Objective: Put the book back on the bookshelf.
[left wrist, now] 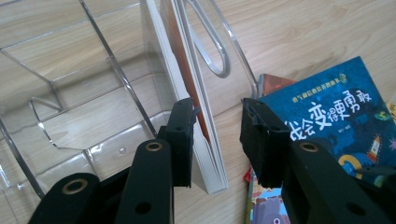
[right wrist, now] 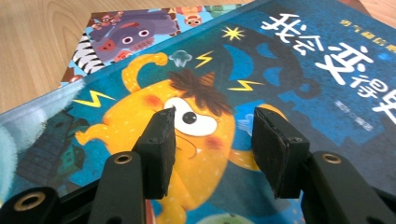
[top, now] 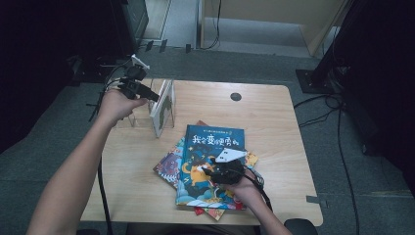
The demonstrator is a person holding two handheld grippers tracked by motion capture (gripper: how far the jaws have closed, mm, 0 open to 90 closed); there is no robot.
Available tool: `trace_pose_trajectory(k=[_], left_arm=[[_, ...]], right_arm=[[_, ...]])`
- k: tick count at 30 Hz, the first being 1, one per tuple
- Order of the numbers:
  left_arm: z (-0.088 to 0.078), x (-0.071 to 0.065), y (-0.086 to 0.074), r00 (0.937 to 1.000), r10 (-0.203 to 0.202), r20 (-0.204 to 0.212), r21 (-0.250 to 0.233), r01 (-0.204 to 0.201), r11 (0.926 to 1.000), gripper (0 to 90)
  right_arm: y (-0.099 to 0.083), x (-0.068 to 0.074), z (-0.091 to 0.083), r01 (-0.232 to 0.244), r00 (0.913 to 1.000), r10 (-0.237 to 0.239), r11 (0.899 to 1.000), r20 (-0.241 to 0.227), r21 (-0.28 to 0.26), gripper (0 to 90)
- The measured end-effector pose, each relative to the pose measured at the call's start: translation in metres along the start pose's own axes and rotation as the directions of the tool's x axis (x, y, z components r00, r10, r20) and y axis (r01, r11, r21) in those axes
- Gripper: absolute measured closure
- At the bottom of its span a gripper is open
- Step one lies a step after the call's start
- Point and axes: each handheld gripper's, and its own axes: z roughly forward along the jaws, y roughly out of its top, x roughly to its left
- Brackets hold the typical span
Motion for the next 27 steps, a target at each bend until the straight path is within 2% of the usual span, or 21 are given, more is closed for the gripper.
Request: trace_pose_trajectory(k=[3,7,13,19,24,27], left_arm=[[0.000,-0.001,-0.008,0.9999,0.005,-0.012,0.002,-0.005,1.0000,64.5],[0.003,0.000,-0.018,1.0000,-0.002,0.003,0.003,0.002,1.0000,64.5],[0.006,-0.003,-0.031,0.9998,0.012,0.016,-0.001,-0.012,0.9999,65.6],[0.007,-0.006,-0.045,0.9993,0.028,0.025,-0.004,-0.028,0.9996,67.1],[0.008,-0.010,-0.055,0.9988,0.037,0.033,-0.022,-0.036,0.9991,67.5],[0.013,-0.011,-0.060,0.9986,0.045,0.027,-0.016,-0.044,0.9989,70.2]], right_arm=[[-0.001,-0.002,-0.002,-0.001,1.0000,0.001,1.000,-0.006,0.006,55.1],[-0.002,-0.005,-0.004,-0.010,0.9999,0.010,1.000,-0.010,0.006,58.4],[-0.003,-0.007,-0.007,0.015,0.9998,-0.015,1.000,-0.011,0.011,64.1],[-0.005,-0.014,-0.010,-0.044,0.9990,0.044,0.999,-0.014,-0.001,64.6],[-0.007,-0.019,-0.013,-0.056,0.9985,0.056,0.998,-0.001,0.000,64.4],[-0.008,-0.021,-0.014,-0.063,0.9980,0.063,0.998,-0.001,-0.002,66.0]])
